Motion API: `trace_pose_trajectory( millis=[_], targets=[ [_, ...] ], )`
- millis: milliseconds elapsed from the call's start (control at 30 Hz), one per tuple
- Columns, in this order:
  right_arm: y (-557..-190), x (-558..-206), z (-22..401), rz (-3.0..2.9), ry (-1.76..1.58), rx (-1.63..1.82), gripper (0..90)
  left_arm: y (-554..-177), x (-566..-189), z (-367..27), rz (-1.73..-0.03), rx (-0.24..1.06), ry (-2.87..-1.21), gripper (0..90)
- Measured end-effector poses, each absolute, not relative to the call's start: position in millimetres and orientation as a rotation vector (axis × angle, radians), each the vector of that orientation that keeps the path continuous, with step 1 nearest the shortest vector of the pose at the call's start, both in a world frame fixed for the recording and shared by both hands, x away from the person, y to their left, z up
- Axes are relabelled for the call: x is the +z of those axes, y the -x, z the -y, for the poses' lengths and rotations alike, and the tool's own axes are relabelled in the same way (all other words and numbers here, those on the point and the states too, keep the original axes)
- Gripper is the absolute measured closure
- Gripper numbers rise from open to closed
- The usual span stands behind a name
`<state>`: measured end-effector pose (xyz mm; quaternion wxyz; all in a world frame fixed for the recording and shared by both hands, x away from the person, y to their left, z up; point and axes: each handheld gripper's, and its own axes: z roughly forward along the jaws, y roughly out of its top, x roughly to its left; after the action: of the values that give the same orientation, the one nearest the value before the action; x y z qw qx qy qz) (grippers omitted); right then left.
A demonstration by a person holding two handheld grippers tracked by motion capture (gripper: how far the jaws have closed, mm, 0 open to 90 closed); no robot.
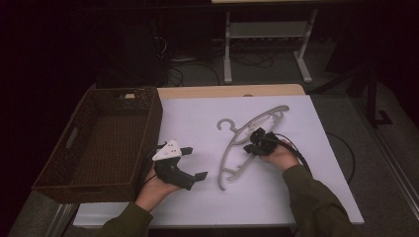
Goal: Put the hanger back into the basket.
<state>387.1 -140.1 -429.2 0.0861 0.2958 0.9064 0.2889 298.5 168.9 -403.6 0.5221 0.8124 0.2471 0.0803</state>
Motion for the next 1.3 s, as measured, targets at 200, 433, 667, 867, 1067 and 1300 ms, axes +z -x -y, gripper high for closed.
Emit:
trace_pose_trajectory(
  millis=[200, 433, 667, 867, 1067, 1300],
  targets=[
    [-366.1, -432.4, 111.4, -2.804, -0.664, 0.911, 89.6, -297.8, -403.2, -169.0, -0.588, 0.194, -1.947, 0.0],
    [-356.9, -438.1, 87.8, -2.881, -0.567, 0.943, 89.6, -297.2, -400.8, -172.1, -0.59, 0.205, -1.932, 0.0],
    [-339.5, -438.1, 46.3, -2.955, -0.447, 1.037, 89.6, -298.2, -397.2, -178.7, -0.608, 0.225, -1.915, 0.0],
    [-335.3, -433.1, 32.8, -2.932, -0.395, 1.089, 89.6, -297.3, -395.8, -182.8, -0.616, 0.227, -1.902, 0.0],
    [-371.7, -418.0, 87.7, -2.752, -0.655, 1.061, 89.6, -297.8, -395.9, -182.7, -0.618, 0.226, -1.902, 0.0],
    [-421.8, -405.1, 149.9, -2.542, -0.972, 0.884, 89.6, -298.2, -396.0, -180.7, -0.625, 0.218, -1.896, 0.0]
  ],
)
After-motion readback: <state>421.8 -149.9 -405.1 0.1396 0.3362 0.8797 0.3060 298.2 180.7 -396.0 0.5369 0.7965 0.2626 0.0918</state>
